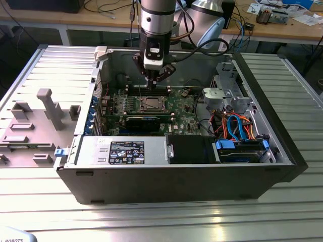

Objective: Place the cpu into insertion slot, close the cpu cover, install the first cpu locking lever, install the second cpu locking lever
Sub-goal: 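Install the first cpu locking lever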

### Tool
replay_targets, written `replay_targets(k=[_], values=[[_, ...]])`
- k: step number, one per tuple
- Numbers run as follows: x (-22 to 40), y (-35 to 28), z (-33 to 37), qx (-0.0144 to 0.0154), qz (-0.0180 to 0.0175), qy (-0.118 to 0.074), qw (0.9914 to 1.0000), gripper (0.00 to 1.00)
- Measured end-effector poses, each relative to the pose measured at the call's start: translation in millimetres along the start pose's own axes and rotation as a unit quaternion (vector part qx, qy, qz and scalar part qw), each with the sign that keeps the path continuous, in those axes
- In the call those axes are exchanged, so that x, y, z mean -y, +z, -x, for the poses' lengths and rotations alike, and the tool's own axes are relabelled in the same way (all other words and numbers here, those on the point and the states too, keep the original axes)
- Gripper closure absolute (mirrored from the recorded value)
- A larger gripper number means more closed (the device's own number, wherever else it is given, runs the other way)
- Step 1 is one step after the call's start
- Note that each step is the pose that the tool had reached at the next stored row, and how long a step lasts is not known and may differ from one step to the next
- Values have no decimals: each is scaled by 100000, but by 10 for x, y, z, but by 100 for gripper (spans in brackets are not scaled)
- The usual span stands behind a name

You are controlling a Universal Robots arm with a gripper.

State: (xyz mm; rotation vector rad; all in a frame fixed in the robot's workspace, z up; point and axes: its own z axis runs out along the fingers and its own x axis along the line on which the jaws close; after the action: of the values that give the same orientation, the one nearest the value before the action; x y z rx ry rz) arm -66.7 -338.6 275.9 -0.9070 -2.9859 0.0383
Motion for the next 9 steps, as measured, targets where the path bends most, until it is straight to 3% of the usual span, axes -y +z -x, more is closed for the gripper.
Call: replay_targets(k=[9], values=[[0,0,0,21,-11,-686,99998,89]])
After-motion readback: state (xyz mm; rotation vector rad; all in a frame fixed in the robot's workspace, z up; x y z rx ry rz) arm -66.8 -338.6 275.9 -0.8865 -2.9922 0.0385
